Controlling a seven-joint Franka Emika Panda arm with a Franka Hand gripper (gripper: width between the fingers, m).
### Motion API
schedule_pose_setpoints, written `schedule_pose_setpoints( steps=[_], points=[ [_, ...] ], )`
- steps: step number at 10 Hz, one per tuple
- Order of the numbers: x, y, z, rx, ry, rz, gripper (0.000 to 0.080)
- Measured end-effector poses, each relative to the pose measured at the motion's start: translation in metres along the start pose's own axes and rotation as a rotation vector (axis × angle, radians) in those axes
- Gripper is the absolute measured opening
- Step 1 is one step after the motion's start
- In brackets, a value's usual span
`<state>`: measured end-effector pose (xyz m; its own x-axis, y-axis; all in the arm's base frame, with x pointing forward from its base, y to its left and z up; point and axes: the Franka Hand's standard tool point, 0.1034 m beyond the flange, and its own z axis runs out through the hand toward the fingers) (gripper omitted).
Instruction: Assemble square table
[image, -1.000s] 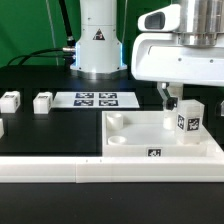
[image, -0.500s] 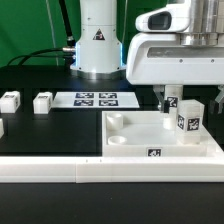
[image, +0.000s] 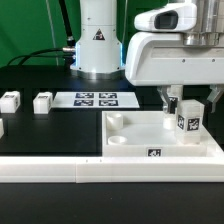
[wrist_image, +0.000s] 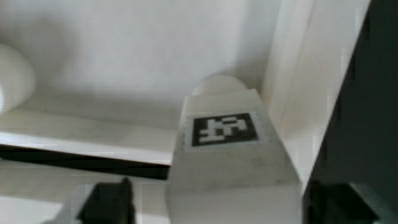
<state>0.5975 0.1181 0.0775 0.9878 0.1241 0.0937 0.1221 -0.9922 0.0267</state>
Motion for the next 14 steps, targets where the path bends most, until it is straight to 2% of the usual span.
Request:
schedule_pose_setpoints(
  steps=[1, 2, 4, 14],
  points=[
    [0.0000, 0.0000, 0.0000, 0.000, 0.000, 0.000, 0.0344],
    [-0.0001, 0.0000, 0.0001, 0.000, 0.000, 0.034, 0.0291],
    [-0.0002, -0.0003, 0.0002, 0.003, 0.000, 0.076, 0.0291],
    [-0.0015, 0.0000, 0.0009, 0.037, 0.009, 1.132, 0.0291]
  ],
)
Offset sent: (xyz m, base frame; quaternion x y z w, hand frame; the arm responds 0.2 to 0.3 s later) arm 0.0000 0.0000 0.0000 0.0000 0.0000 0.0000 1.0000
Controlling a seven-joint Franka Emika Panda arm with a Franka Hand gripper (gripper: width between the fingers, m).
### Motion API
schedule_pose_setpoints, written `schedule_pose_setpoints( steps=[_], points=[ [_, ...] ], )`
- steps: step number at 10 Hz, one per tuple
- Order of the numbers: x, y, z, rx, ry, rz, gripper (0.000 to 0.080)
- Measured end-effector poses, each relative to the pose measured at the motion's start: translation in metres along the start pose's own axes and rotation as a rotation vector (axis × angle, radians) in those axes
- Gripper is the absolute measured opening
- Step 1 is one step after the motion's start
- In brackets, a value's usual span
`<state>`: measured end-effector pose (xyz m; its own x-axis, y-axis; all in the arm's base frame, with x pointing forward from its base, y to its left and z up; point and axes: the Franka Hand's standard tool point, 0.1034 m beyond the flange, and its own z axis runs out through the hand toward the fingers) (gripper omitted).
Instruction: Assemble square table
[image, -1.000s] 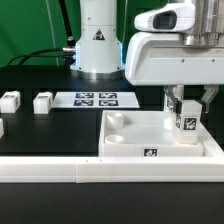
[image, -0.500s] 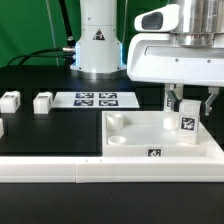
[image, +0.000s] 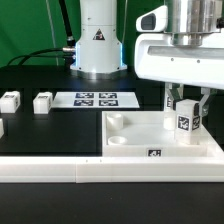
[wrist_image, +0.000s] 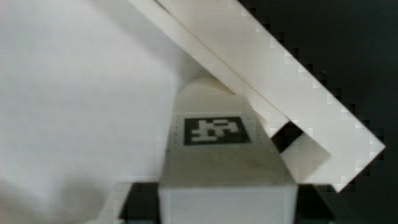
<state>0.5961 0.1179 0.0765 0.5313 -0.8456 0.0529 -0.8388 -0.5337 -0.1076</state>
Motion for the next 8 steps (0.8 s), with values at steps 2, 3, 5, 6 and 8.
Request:
schedule_pose_setpoints(
  steps=[2, 3, 5, 6, 8],
  points=[
    [0.0004, 0.0010, -0.0001, -0.007, -0.002, 0.173, 0.0291],
    [0.0004, 0.0015, 0.0000, -0.008, -0.008, 0.283, 0.0291],
    [0.0022, 0.0029, 0.0000, -0.011, -0.023, 0.460, 0.0291],
    [0.0026, 0.0030, 0.0000, -0.010, -0.025, 0.487, 0.0291],
    [0.0009, 0.0028, 0.0005, -0.011, -0.026, 0.507, 0.0399]
  ],
)
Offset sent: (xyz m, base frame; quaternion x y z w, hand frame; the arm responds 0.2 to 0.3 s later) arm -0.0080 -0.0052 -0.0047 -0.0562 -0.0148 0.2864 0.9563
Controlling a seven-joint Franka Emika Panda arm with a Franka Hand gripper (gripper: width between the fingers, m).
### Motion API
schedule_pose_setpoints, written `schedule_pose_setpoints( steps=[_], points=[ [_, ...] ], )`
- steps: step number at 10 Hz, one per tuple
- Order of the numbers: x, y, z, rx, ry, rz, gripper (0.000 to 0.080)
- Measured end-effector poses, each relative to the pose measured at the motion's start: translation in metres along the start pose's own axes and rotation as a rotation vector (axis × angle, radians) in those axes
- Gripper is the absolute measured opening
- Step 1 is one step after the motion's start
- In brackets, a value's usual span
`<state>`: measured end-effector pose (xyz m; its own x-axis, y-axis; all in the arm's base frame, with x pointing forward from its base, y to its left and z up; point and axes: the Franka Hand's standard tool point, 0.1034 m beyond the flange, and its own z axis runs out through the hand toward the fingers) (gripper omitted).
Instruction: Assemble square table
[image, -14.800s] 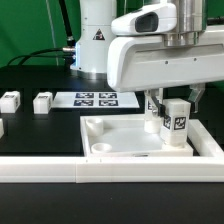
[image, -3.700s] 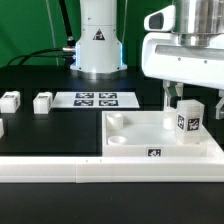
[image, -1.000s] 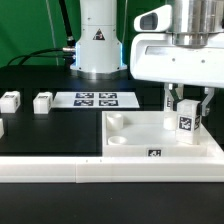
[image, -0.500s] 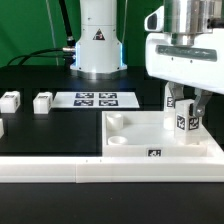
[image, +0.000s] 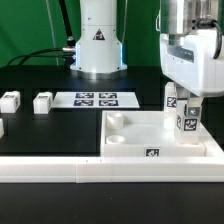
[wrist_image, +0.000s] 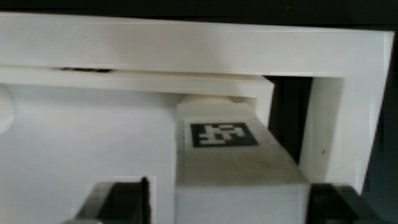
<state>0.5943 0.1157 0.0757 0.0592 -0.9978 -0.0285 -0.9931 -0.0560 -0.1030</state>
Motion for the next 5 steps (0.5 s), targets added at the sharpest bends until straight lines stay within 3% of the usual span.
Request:
schedule_pose_setpoints(
  steps=[1, 2, 3, 5],
  points=[
    [0.0000, 0.0000, 0.0000, 0.000, 0.000, -0.041, 0.0533],
    [-0.0007, 0.0001, 0.0001, 0.000, -0.001, -0.080, 0.0533],
    [-0.0017, 0.0001, 0.0001, 0.001, 0.000, -0.171, 0.0626],
    [-0.0045, 0.0005, 0.0005, 0.000, -0.002, -0.363, 0.0642]
  ],
)
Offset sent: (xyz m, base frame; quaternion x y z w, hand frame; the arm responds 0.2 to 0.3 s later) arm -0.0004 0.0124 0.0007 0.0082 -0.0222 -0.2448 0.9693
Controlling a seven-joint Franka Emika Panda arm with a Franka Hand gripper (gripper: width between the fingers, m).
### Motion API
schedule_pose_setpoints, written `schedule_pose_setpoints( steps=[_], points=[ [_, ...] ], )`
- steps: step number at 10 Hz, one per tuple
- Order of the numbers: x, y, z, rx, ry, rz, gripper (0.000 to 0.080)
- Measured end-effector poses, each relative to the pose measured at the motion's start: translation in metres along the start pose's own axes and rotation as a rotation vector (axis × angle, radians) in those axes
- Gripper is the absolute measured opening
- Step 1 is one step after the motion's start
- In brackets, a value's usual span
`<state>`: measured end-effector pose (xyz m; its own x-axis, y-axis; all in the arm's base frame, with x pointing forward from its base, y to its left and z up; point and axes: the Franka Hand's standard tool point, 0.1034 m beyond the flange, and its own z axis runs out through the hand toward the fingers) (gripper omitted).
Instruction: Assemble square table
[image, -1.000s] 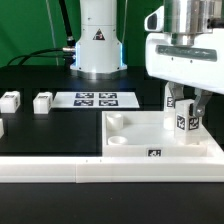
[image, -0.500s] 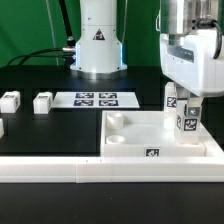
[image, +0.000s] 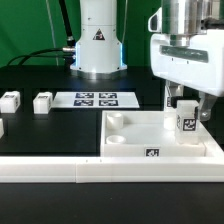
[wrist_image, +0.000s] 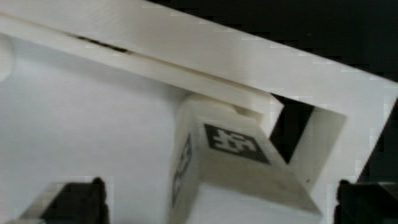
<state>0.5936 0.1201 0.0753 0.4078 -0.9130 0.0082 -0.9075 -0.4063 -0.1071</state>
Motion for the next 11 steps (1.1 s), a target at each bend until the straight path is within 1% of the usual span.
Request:
schedule_pose_setpoints(
  steps=[4, 5, 8, 11],
  points=[
    [-0.0013, -0.0011, 0.0002, 0.003, 0.000, -0.385, 0.0649],
    [-0.0011, -0.0011, 0.0002, 0.003, 0.001, -0.444, 0.0649],
    [0.0016, -0.0005, 0.0001, 0.000, 0.005, -0.736, 0.0649],
    [-0.0005, -0.0021, -0.0004, -0.004, 0.008, -0.918, 0.0649]
  ],
)
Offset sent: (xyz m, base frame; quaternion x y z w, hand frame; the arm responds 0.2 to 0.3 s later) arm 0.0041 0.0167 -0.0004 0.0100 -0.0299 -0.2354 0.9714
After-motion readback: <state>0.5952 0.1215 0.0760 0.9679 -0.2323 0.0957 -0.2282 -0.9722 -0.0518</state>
